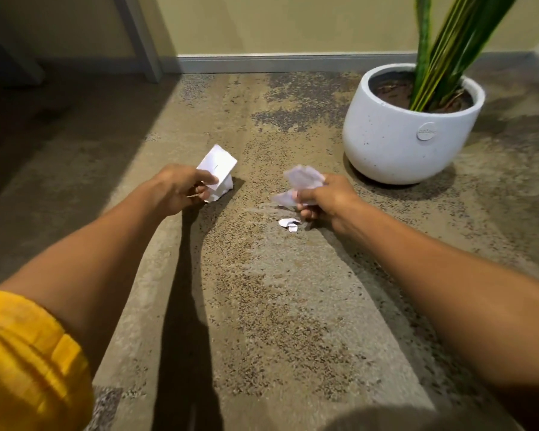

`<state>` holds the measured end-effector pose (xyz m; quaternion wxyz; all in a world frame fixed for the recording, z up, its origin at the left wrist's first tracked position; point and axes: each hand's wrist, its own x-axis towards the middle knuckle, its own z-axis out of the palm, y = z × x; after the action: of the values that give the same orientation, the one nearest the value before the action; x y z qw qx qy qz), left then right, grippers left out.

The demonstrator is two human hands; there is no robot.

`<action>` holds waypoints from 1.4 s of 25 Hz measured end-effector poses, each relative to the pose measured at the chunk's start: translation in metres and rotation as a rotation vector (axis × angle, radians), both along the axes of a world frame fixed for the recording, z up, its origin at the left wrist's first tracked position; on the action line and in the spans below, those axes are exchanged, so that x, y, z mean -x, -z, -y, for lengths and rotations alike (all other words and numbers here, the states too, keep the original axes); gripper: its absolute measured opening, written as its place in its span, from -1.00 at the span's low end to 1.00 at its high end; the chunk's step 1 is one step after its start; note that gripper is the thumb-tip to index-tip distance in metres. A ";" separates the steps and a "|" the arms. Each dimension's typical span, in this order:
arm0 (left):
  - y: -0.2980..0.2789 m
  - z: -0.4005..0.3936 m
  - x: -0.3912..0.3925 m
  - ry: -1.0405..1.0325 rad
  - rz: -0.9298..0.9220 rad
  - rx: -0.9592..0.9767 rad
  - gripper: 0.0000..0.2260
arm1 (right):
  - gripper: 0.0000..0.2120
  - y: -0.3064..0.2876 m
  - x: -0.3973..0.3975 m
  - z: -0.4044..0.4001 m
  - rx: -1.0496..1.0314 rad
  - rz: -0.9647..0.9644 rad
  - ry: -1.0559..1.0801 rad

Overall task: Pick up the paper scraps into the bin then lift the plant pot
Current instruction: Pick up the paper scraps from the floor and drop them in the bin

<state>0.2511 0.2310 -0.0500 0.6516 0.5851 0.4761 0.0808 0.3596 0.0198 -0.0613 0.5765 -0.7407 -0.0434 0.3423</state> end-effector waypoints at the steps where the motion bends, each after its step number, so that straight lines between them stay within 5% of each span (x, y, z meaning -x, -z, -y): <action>1: -0.002 0.002 -0.002 0.018 0.013 0.001 -0.89 | -0.74 0.001 0.001 -0.002 -0.001 0.004 0.038; 4: -0.009 0.005 -0.003 0.041 0.000 -0.070 -0.89 | -0.64 0.001 0.000 -0.005 0.045 0.051 0.066; 9: 0.008 0.008 0.002 0.245 -0.265 -0.370 -0.77 | -0.45 0.009 0.019 0.000 0.368 0.337 -0.322; 14: 0.020 0.015 -0.006 0.299 -0.360 -0.548 -0.68 | -0.73 0.018 0.036 -0.006 0.491 0.770 -0.596; 19: 0.020 0.025 -0.006 0.266 -0.405 -0.624 -0.67 | -0.73 0.020 0.039 0.005 0.345 0.616 -0.487; 26: -0.009 0.021 0.000 -0.078 -0.023 -0.236 -0.79 | -0.58 -0.020 0.003 0.046 0.097 0.317 -0.072; 31: -0.046 0.048 -0.012 -0.032 0.187 -0.180 -0.88 | -0.80 -0.062 -0.003 0.077 -0.096 0.210 0.082; 35: -0.091 0.097 -0.035 0.128 0.251 -0.249 -0.84 | -0.70 -0.110 0.003 0.105 -0.102 0.302 0.066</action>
<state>0.2861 0.1342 0.0410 0.6324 0.6754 0.3392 0.1700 0.3567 -0.0854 0.0489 0.6111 -0.7546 -0.1226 0.2053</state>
